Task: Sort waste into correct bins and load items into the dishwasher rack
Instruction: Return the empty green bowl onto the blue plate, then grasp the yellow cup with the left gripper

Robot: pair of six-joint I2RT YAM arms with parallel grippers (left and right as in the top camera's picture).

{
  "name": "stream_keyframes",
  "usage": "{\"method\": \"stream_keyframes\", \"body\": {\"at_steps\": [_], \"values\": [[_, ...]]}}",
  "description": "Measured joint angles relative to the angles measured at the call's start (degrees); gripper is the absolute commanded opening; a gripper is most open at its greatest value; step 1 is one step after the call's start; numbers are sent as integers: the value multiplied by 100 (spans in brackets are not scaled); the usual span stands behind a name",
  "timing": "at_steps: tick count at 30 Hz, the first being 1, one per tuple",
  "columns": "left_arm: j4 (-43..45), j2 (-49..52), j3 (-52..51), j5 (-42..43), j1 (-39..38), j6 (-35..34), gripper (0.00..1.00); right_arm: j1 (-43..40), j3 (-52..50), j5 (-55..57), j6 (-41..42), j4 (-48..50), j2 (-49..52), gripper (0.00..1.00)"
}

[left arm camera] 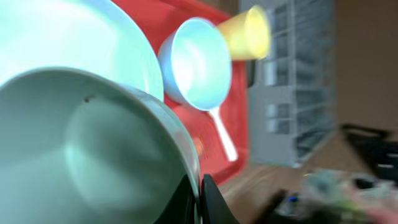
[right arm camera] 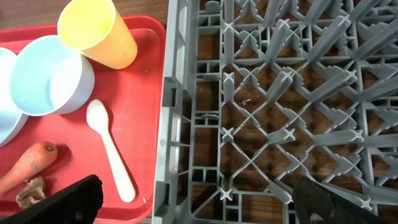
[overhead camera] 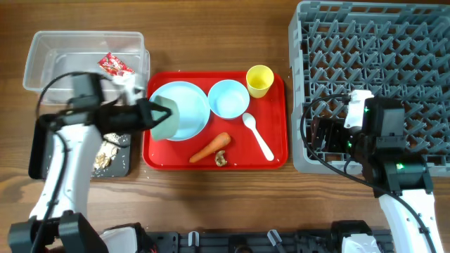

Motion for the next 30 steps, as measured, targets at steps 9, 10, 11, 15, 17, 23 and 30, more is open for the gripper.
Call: {"method": "stream_keyframes", "body": {"at_steps": [9, 10, 11, 15, 17, 23, 30], "values": [[1344, 234, 11, -3045, -2076, -763, 4, 0, 0, 0, 26, 0, 0, 100], [1362, 343, 11, -3230, -2194, -826, 4, -2, 0, 0, 26, -2, 0, 100], [1379, 487, 11, -3410, -2306, -887, 4, -2, 0, 0, 26, -2, 0, 100], [1423, 876, 11, -3731, -2461, -1029, 21, -2, 0, 0, 28, -2, 0, 100], [1434, 909, 11, -3777, -2468, -1040, 32, -2, 0, 0, 46, 0, 0, 100], [1497, 914, 33, -3587, -2468, -1132, 40, -2, 0, 0, 46, -2, 0, 100], [1912, 754, 990, -2949, -2822, -1182, 65, -2, 0, 0, 52, -2, 0, 100]]}}
